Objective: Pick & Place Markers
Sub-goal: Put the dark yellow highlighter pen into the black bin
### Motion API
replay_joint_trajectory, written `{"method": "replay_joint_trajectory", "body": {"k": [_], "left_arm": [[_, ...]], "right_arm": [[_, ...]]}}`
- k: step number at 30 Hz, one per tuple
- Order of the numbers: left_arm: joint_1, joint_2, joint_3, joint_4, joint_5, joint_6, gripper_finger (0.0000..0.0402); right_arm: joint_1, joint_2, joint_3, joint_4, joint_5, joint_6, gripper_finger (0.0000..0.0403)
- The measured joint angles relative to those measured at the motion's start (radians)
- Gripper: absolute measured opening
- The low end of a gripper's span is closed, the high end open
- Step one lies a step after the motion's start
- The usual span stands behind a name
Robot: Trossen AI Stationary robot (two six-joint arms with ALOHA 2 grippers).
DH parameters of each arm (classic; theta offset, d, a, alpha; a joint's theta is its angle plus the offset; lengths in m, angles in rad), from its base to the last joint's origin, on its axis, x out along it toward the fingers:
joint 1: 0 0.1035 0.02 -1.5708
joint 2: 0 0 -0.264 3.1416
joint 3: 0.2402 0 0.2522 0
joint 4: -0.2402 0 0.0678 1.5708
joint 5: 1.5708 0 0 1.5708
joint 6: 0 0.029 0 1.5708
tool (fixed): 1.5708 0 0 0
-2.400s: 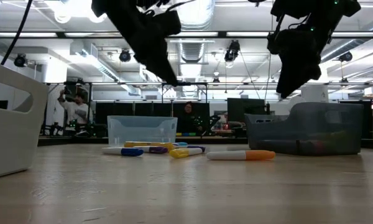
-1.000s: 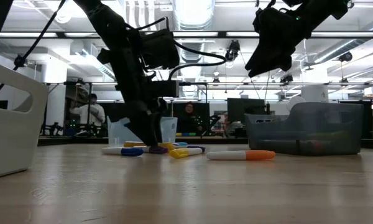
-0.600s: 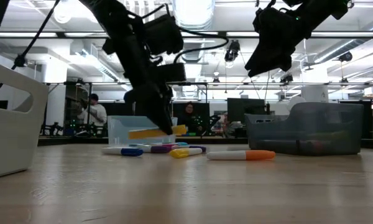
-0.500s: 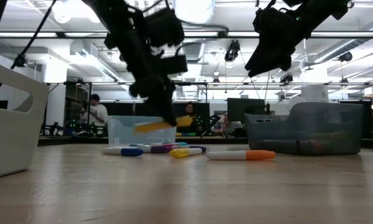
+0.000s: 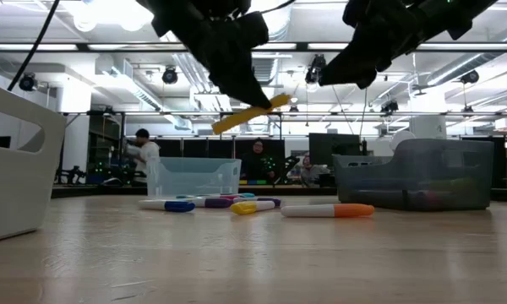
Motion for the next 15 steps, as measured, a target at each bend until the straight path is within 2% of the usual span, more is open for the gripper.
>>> {"method": "replay_joint_trajectory", "body": {"k": [3, 7, 12, 15], "left_arm": [[0.0, 0.0, 0.013, 0.014, 0.034, -0.025, 0.0055], [0.0, 0.0, 0.034, 0.042, 0.046, -0.049, 0.0055], [0.0, 0.001, 0.047, 0.091, 0.048, -0.061, 0.0055], [0.0, 0.001, 0.053, 0.104, 0.048, -0.063, 0.0055]], "right_arm": [[0.007, 0.0, -0.016, 0.073, -0.002, -0.002, 0.0166], [0.007, 0.0, -0.024, 0.078, -0.006, 0.0, 0.0166], [0.013, 0.0, -0.027, 0.105, -0.075, 0.001, 0.0165], [0.013, 0.0, -0.028, 0.14, -0.082, 0.007, 0.0171]]}}
